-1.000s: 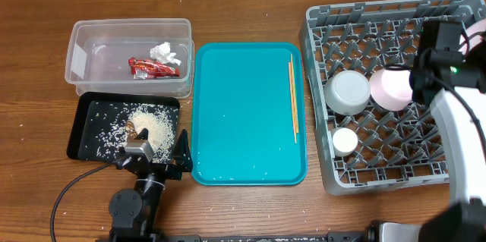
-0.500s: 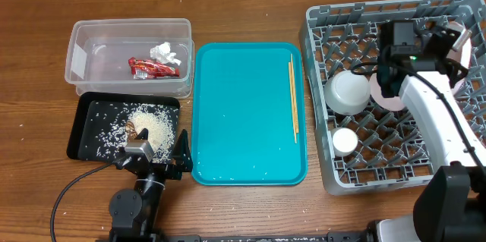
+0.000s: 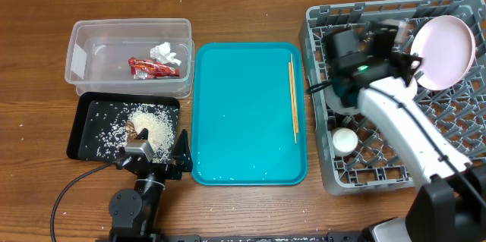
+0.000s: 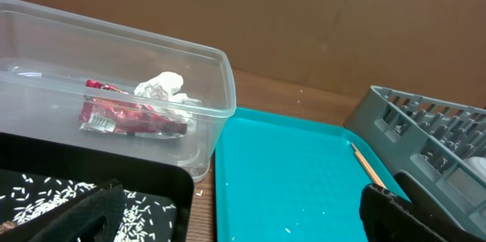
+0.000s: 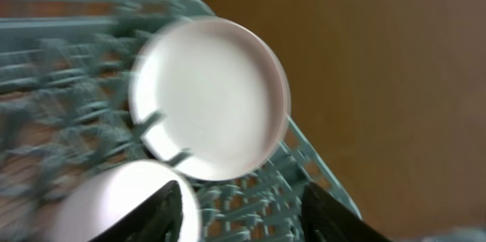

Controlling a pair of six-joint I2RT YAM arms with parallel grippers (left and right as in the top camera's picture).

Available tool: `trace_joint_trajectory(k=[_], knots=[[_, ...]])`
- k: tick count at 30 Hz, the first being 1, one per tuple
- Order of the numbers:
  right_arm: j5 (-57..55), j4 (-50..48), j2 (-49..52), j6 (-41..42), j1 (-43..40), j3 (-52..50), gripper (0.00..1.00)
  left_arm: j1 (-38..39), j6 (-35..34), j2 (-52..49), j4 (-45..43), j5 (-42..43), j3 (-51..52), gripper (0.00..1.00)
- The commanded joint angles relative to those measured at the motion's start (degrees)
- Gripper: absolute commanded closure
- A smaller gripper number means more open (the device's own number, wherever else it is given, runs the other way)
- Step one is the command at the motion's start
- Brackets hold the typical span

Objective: Sort waste into correct bins and load items into the dishwasher
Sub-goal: 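Carry the white plate with the right gripper upright into the rack, then reach the right gripper to the chopstick and grasp it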

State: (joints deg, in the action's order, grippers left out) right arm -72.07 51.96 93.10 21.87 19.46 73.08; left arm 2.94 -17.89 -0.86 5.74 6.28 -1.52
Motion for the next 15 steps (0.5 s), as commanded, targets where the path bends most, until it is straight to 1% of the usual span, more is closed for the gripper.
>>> trace_joint_trajectory(k=[1, 3, 5, 7, 8, 10, 13, 15], knots=[[3.2, 0.1, -3.3, 0.2, 6.9, 2.0, 0.43, -0.4, -0.3, 0.6, -0.2, 0.6, 0.4, 0.0], [12.3, 0.8, -3.4, 0.2, 10.7, 2.0, 0.41, -0.4, -0.3, 0.6, -0.2, 0.6, 0.4, 0.0], [19.6, 1.3, -3.3, 0.3, 11.9, 2.0, 0.41, -0.4, -0.3, 0.6, -0.2, 0.7, 0.4, 0.0], [32.6, 0.7, -3.3, 0.8, 12.2, 1.9, 0.41, -0.4, -0.3, 0.6, -0.2, 0.7, 0.4, 0.0], [43.5, -0.5, -3.3, 0.8, 11.5, 1.8, 0.41, -0.4, -0.3, 0.6, -0.2, 0.6, 0.4, 0.0], [52.2, -2.0, -3.0, 0.8, 10.5, 1.0, 0.41, -0.4, -0.3, 0.6, -0.2, 0.6, 0.4, 0.0], [63.6, -5.5, -2.1, -0.2, 8.7, -0.9, 0.49, -0.4, -0.3, 0.6, -0.2, 0.7, 0.4, 0.0], [70.2, -7.6, -0.5, -3.4, 8.1, -1.9, 0.54, -0.4, -0.3, 0.6, -0.2, 0.6, 0.4, 0.0]])
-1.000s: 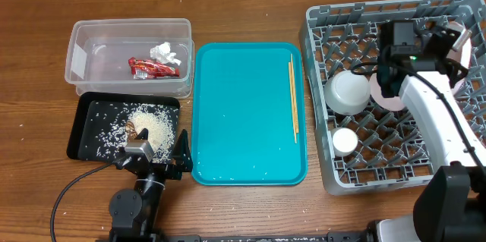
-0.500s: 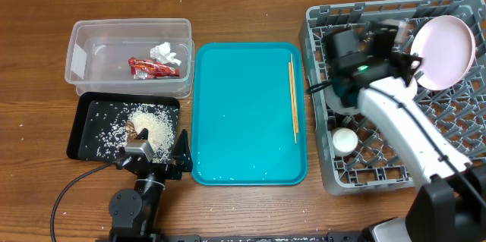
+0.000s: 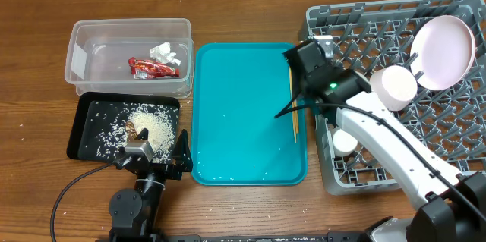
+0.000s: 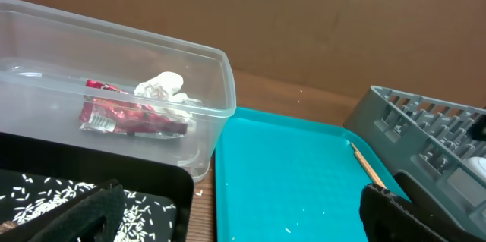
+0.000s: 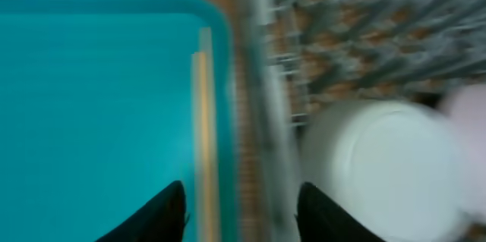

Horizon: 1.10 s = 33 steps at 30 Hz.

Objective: Sort waste into correct bins and load items into the dishwasher
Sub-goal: 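Reach the right gripper to the chopstick and grasp it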

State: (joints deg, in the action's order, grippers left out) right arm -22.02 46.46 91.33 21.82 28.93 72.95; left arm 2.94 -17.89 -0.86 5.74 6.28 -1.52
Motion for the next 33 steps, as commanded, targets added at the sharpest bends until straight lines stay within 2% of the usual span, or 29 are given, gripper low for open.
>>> trace_joint_trajectory(k=[1, 10, 21, 28, 31, 33], knots=[[21.4, -2.4, 2.2, -4.1, -1.4, -1.9, 0.55, -0.4, -0.3, 0.6, -0.2, 0.6, 0.4, 0.0], [18.1, -6.6, 13.8, -5.4, -1.4, -2.1, 0.56, -0.4, -0.3, 0.6, -0.2, 0.7, 0.4, 0.0], [18.2, -7.2, 21.3, -6.8, -1.4, -2.1, 0.59, -0.4, -0.3, 0.6, -0.2, 0.7, 0.4, 0.0], [20.3, -6.3, 23.1, -6.8, -1.2, -2.1, 0.73, -0.4, -0.3, 0.6, -0.2, 0.7, 0.4, 0.0], [23.1, -4.5, 22.8, -6.8, -1.2, -1.7, 0.94, -0.4, -0.3, 0.6, -0.2, 0.7, 0.4, 0.0], [24.7, -3.0, 22.3, -6.8, -1.2, -1.3, 0.96, -0.4, -0.3, 0.6, -0.2, 0.7, 0.4, 0.0]])
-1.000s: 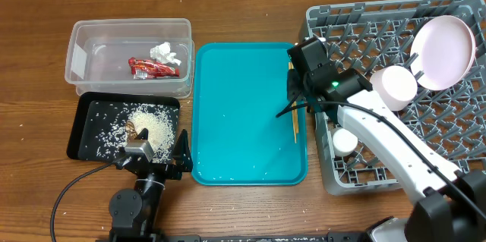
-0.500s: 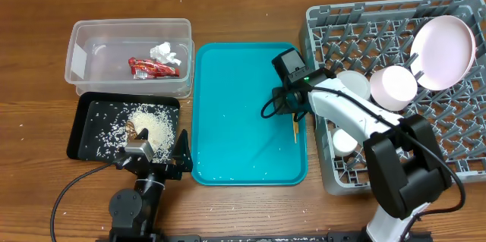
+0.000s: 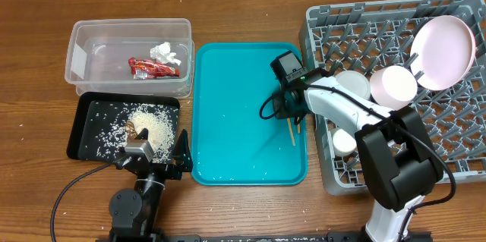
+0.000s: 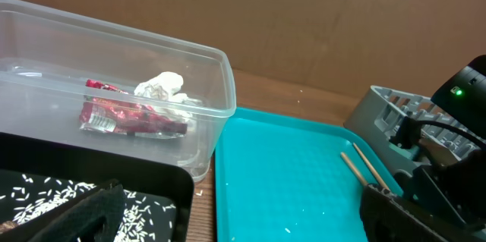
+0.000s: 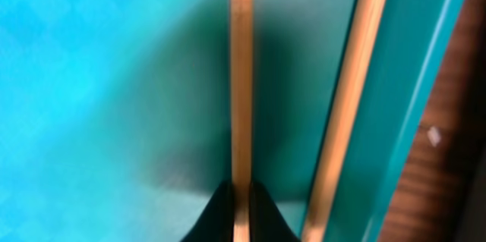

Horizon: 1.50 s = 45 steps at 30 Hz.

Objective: Sort waste into correct bins and load items into the dishwasher
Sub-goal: 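Reach the right gripper to the chopstick and grasp it, then lift the chopstick with the right gripper and place it in the rack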

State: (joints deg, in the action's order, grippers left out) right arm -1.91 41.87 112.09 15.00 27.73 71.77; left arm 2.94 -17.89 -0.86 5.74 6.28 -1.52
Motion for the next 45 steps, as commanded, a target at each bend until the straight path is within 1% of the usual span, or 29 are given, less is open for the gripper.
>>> trace_joint_trajectory(k=[1, 5, 9, 13, 15, 18, 22, 26, 28, 29, 30, 33, 39, 43, 45], knots=[[5.1, 2.7, 0.9, 0.0, 0.0, 0.4, 0.96, -0.4, -0.3, 0.6, -0.2, 0.6, 0.4, 0.0], [6.8, 5.7, -3.7, 0.0, 0.0, 3.0, 0.96, -0.4, -0.3, 0.6, -0.2, 0.7, 0.4, 0.0], [7.7, 8.7, -11.1, 0.0, -0.2, 6.5, 0.96, -0.4, -0.3, 0.6, -0.2, 0.6, 0.4, 0.0], [1.7, 8.4, -18.4, 0.0, -2.7, 8.2, 0.96, -0.4, -0.3, 0.6, -0.2, 0.7, 0.4, 0.0], [-1.7, 7.8, -20.3, 0.0, -4.5, 8.2, 0.96, -0.4, -0.3, 0.6, -0.2, 0.7, 0.4, 0.0], [-3.8, 7.7, -20.6, -1.2, -8.5, 8.1, 0.96, -0.4, -0.3, 0.6, -0.2, 0.6, 0.4, 0.0], [-2.9, 7.6, -17.3, -6.3, -12.7, 7.3, 0.96, -0.4, -0.3, 0.6, -0.2, 0.6, 0.4, 0.0], [-3.0, 7.0, -13.3, -8.4, -13.1, 6.9, 0.96, -0.4, -0.3, 0.6, -0.2, 0.7, 0.4, 0.0], [-3.2, 6.3, -12.9, -9.1, -13.1, 7.0, 0.75, -0.4, -0.3, 0.6, -0.2, 0.6, 0.4, 0.0], [-3.1, 5.9, -13.0, -9.1, -13.1, 7.0, 0.67, -0.4, -0.3, 0.6, -0.2, 0.6, 0.4, 0.0], [-2.9, 5.9, -13.3, -9.0, -13.1, 7.3, 0.6, -0.4, -0.3, 0.6, -0.2, 0.6, 0.4, 0.0], [-0.9, 6.7, -14.3, -9.1, -12.2, 8.4, 0.6, -0.4, -0.3, 0.6, -0.2, 0.6, 0.4, 0.0], [6.8, 7.5, -15.1, -8.9, -7.7, 8.4, 0.57, -0.4, -0.3, 0.6, -0.2, 0.7, 0.4, 0.0], [6.1, 7.3, -13.6, -5.4, -4.5, 6.9, 0.57, -0.4, -0.3, 0.6, -0.2, 0.6, 0.4, 0.0], [3.3, 5.8, -12.1, -2.2, -3.1, 4.8, 0.57, -0.4, -0.3, 0.6, -0.2, 0.7, 0.4, 0.0]])
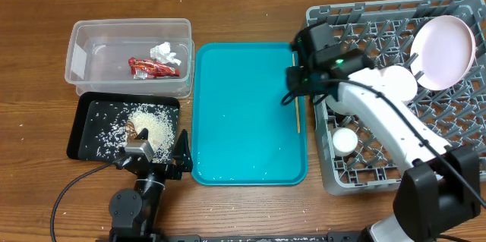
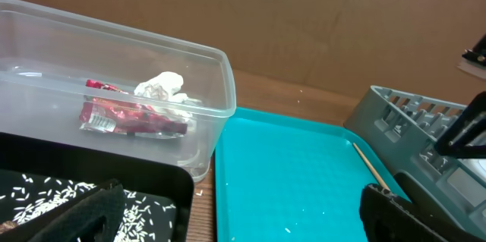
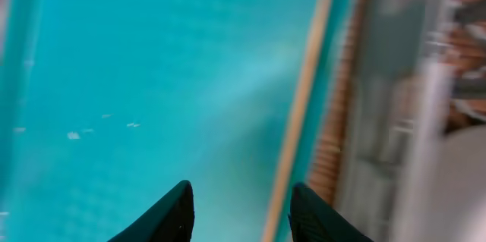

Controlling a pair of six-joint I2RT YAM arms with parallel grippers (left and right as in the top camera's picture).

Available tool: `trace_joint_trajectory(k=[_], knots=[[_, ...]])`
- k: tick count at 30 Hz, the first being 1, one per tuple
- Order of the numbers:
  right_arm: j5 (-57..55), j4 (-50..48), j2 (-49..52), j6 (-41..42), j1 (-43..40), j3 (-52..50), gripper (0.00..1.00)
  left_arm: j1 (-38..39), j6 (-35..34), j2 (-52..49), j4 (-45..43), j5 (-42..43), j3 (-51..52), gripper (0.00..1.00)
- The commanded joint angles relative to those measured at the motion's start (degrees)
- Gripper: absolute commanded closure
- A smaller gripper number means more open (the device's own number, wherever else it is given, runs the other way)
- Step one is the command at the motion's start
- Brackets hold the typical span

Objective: Sort waste into correct bins and load items into the dishwasher
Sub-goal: 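Lift the chopstick with the right gripper and place it in the rack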

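Observation:
A thin wooden chopstick point(image 1: 297, 113) lies along the right edge of the teal tray point(image 1: 243, 113); the right wrist view shows the same chopstick point(image 3: 304, 98). My right gripper point(image 1: 292, 83) hangs open above its far end, nothing between the fingers point(image 3: 176, 212). The grey dishwasher rack point(image 1: 448, 113) holds a pink plate point(image 1: 444, 41), a white bowl point(image 1: 399, 83) and a small white cup point(image 1: 344, 141). My left gripper point(image 2: 243, 223) rests open at the front of the black tray, holding nothing.
A clear bin point(image 1: 83, 52) at the back left holds a red wrapper point(image 1: 152, 67) and a crumpled tissue point(image 1: 163, 51). In front of it a black tray point(image 1: 95, 139) holds scattered rice point(image 1: 152, 124). Rice grains dot the teal tray's front.
My right gripper was shut on a chopstick low at the tray's right side, with a second chopstick beside it. Now it is open, higher and farther back, and only one chopstick shows.
My right gripper was open over the rack by the pink plate and white bowl. Then it was open above the tray's right edge and the chopsticks. Then it was shut on one chopstick. Now it is open above the tray again. The left arm stayed still.

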State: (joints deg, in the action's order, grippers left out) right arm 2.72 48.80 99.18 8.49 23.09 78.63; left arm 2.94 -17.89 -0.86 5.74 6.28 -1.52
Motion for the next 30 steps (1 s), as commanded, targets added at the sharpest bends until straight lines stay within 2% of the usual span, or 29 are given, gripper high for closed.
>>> trace_joint_trajectory(k=[1, 8, 14, 16, 17, 18, 21, 23, 30], knots=[[-3.0, -1.8, 1.6, 5.6, 1.8, -2.9, 0.57, -0.4, -0.3, 0.6, -0.2, 0.7, 0.4, 0.0], [-10.9, -7.8, 10.6, 7.2, 2.1, -6.3, 0.6, -0.4, -0.3, 0.6, -0.2, 0.7, 0.4, 0.0], [-11.7, -8.5, 13.9, 7.9, 2.1, -6.3, 0.6, -0.4, -0.3, 0.6, -0.2, 0.6, 0.4, 0.0], [-10.0, -8.4, 14.5, 8.2, 2.1, -6.3, 0.68, -0.4, -0.3, 0.6, -0.2, 0.6, 0.4, 0.0], [-6.5, -8.0, 14.8, 8.2, 2.1, -6.3, 0.8, -0.4, -0.3, 0.6, -0.2, 0.7, 0.4, 0.0], [-4.5, -7.8, 14.9, 8.3, 2.1, -6.3, 0.86, -0.4, -0.3, 0.6, -0.2, 0.7, 0.4, 0.0], [-0.6, -7.1, 14.6, 8.3, 2.4, -6.1, 0.89, -0.4, -0.3, 0.6, -0.2, 0.6, 0.4, 0.0], [0.0, -6.5, 14.1, 8.3, 2.8, -5.7, 0.96, -0.4, -0.3, 0.6, -0.2, 0.6, 0.4, 0.0], [0.4, -1.4, 6.5, 8.3, 3.7, 0.4, 0.96, -0.4, -0.3, 0.6, -0.2, 0.7, 0.4, 0.0]])
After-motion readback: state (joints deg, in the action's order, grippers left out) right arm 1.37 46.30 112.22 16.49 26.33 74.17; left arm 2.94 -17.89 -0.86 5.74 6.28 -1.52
